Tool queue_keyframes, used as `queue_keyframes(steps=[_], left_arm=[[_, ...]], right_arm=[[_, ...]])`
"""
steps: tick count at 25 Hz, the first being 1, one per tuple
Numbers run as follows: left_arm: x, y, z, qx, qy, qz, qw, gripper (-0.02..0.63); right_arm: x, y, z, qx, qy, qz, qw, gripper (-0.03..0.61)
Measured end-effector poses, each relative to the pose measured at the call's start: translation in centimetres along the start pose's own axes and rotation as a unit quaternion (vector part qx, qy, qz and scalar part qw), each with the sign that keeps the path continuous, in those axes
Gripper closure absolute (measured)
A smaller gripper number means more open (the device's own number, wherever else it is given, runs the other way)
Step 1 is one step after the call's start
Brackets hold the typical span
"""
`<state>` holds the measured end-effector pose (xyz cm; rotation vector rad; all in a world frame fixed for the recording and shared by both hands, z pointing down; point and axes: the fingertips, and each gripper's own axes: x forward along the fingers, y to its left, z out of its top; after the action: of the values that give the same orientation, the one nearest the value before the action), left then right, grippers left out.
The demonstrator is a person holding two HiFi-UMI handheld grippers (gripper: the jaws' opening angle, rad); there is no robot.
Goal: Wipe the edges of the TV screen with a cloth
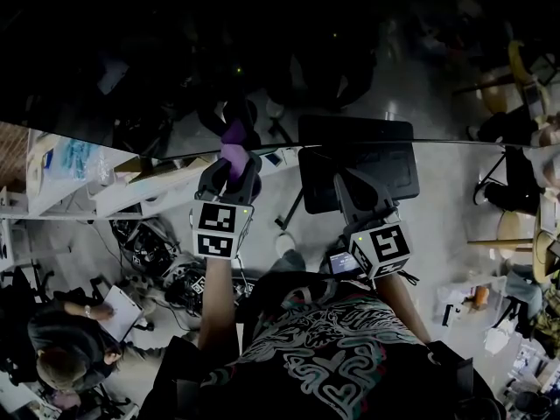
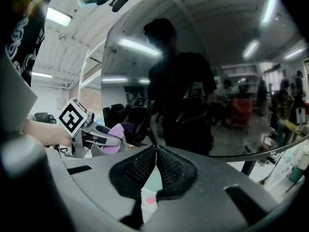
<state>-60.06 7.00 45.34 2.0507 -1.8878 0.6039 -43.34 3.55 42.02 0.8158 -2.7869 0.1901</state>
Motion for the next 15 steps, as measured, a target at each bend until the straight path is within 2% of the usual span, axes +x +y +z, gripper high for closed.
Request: queue_keyframes(steps=[15], left_arm=[[1.3, -2.3, 0.9, 0.006, 0.001, -0.015, 0.9999, 0.505]], right_arm=[[-1.0, -2.0, 0.0, 0.005, -0.006, -0.008, 1.000, 0.548]])
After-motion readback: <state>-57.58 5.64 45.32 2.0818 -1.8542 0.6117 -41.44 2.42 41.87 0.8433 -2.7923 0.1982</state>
